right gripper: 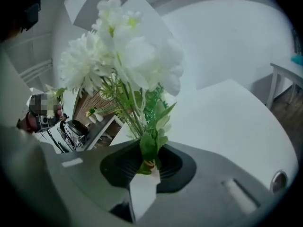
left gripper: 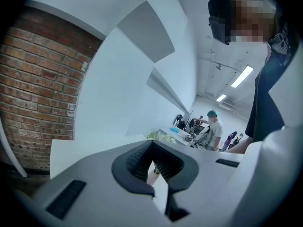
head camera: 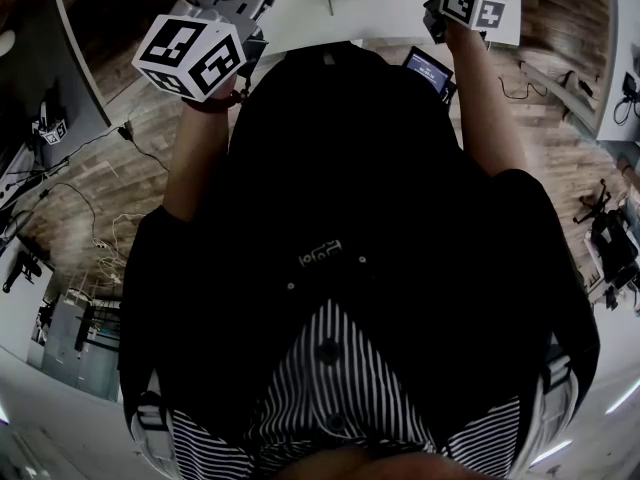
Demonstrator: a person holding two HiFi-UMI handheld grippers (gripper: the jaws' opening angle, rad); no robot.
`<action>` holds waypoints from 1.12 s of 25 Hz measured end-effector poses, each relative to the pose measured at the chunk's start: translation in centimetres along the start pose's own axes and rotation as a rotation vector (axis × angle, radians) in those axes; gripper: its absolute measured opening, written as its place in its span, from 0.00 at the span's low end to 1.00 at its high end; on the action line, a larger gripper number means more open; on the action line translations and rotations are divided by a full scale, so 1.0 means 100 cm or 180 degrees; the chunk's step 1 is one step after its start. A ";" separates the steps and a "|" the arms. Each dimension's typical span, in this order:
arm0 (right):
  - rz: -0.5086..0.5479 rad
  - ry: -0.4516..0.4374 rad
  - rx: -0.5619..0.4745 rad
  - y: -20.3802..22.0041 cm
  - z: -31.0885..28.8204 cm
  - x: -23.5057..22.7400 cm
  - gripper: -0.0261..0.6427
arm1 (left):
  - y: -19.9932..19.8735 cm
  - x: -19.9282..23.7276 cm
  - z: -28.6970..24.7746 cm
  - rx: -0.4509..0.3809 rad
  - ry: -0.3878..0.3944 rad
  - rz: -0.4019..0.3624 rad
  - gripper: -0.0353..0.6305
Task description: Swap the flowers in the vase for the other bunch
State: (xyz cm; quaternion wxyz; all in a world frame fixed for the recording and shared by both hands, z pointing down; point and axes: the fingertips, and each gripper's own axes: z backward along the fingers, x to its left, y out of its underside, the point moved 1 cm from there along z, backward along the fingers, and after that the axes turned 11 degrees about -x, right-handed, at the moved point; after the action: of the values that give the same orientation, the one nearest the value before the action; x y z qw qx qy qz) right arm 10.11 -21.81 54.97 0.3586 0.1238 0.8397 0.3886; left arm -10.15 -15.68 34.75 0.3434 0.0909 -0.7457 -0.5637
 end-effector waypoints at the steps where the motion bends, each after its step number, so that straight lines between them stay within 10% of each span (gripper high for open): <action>1: 0.0030 -0.0008 -0.0011 -0.002 0.002 0.003 0.14 | 0.000 -0.002 -0.001 0.0003 0.0012 -0.0008 0.06; 28: 0.0819 -0.0537 -0.0861 -0.144 0.096 0.097 0.11 | -0.026 -0.049 -0.026 -0.0221 0.0289 -0.0243 0.06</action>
State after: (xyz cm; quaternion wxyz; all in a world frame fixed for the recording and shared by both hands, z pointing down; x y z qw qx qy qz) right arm 10.95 -21.31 35.15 0.3884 0.2129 0.7240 0.5288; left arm -5.57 -16.09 30.71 0.3580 0.1328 -0.7054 -0.5972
